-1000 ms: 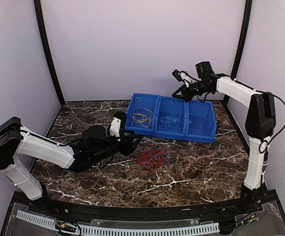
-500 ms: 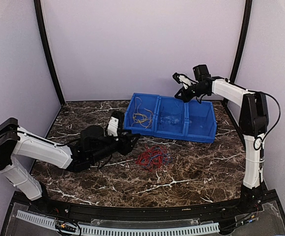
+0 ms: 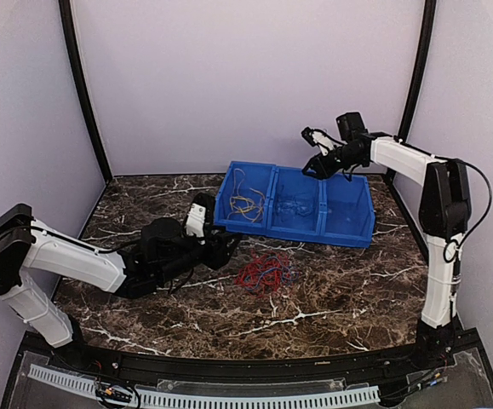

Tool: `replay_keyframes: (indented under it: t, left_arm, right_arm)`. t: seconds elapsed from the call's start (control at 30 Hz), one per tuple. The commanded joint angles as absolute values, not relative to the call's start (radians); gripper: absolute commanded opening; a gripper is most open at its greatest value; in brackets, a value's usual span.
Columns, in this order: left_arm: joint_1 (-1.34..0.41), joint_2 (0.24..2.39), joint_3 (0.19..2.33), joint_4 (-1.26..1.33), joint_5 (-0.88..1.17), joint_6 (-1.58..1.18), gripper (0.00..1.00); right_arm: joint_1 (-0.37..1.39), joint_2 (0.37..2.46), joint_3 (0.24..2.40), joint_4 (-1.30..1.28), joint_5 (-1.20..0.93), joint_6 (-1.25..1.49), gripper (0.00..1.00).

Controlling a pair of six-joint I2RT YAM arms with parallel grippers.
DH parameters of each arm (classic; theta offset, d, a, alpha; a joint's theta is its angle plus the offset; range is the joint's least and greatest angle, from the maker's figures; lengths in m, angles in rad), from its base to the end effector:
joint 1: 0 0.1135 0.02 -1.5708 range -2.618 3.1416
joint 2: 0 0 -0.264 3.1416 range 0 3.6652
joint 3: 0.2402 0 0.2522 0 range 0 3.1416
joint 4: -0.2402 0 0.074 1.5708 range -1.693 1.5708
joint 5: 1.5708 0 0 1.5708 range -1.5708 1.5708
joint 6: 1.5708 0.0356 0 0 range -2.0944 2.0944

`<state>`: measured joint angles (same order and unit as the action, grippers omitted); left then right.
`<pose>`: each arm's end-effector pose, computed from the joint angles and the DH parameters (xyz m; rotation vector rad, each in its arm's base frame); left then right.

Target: Untangle the cables

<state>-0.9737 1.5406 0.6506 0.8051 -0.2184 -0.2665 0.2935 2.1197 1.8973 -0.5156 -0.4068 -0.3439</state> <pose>0.1870 -0.2613 0.2156 0.4284 1.6555 -0.7564 0.4639 0.1549 0.2714 -0.9060 2.0864 0.4418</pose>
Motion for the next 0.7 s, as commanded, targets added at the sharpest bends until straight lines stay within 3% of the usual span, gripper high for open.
replay_keyframes:
  t: [0.0,0.37,0.67]
  left_arm:
    - [-0.973,1.554,0.687,0.754,-0.250,-0.277,0.54]
    - [-0.962,1.600,0.724,0.705,-0.238,-0.317,0.55]
    - [-0.926,1.638,0.767,0.618,-0.149,-0.378,0.55]
  right_arm:
    - [0.291,1.962,1.823,-0.482,-0.426,-0.334,0.42]
    - [0.321,1.776,1.643,-0.481,-0.533,-0.395,0.42]
    - [0.475,1.691,1.417,-0.517,-0.554,-0.570,0.41]
